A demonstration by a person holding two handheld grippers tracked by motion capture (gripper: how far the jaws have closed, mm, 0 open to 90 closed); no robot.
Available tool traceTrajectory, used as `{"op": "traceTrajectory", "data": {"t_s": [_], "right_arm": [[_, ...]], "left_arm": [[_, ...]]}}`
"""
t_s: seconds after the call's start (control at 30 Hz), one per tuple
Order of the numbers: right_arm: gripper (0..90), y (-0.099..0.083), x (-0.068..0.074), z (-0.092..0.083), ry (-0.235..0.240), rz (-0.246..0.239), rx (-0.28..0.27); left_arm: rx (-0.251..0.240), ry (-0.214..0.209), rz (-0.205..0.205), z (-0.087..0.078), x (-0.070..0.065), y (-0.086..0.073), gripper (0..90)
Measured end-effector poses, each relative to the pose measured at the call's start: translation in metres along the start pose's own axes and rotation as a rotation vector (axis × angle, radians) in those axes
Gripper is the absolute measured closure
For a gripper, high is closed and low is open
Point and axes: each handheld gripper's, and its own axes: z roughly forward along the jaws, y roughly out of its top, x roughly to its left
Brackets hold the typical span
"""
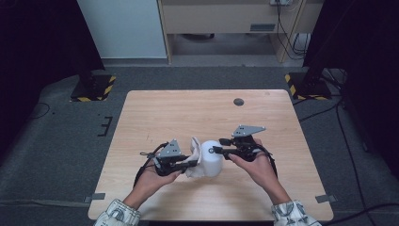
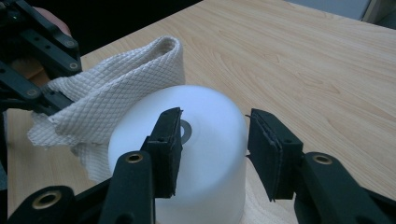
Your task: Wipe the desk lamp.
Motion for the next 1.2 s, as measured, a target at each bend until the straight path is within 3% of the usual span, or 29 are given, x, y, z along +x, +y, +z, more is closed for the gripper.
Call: {"op": "traceTrajectory", "data": {"t_s": [0.2,0.37,0.5,0.8,0.87,1.0,1.1,1.2], "right_arm": [[54.8,0.000,0.000,0.001,0.000,0.001,-0.001],[54.5,0.000,0.000,0.001,0.000,0.000,0.000],[53.8,0.000,0.001,0.002,-0.001,0.000,0.004],[53.7,0.000,0.001,0.001,0.003,-0.003,0.008],[53.7,0.000,0.002,0.001,0.003,-0.004,0.008],[53.7,0.000,0.001,0.001,0.008,-0.002,0.009],[53.0,-0.001,0.000,0.002,0.012,0.006,0.004],[40.5,0.000,0.002,0.002,0.016,0.001,0.005]], "left_arm": [[0.051,0.025,-0.024,0.007,0.007,-0.007,78.2],[0.166,0.020,-0.049,0.024,0.008,-0.015,78.2],[0.199,0.027,-0.046,0.030,0.009,-0.017,78.2],[0.057,0.046,-0.055,0.008,0.009,-0.005,78.2],[0.065,0.036,-0.060,0.010,0.008,-0.006,78.3],[0.131,0.033,-0.060,0.020,0.009,-0.012,78.2],[0.143,0.034,-0.064,0.022,0.011,-0.014,78.2],[0.123,0.038,-0.060,0.018,0.011,-0.012,78.2]]}}
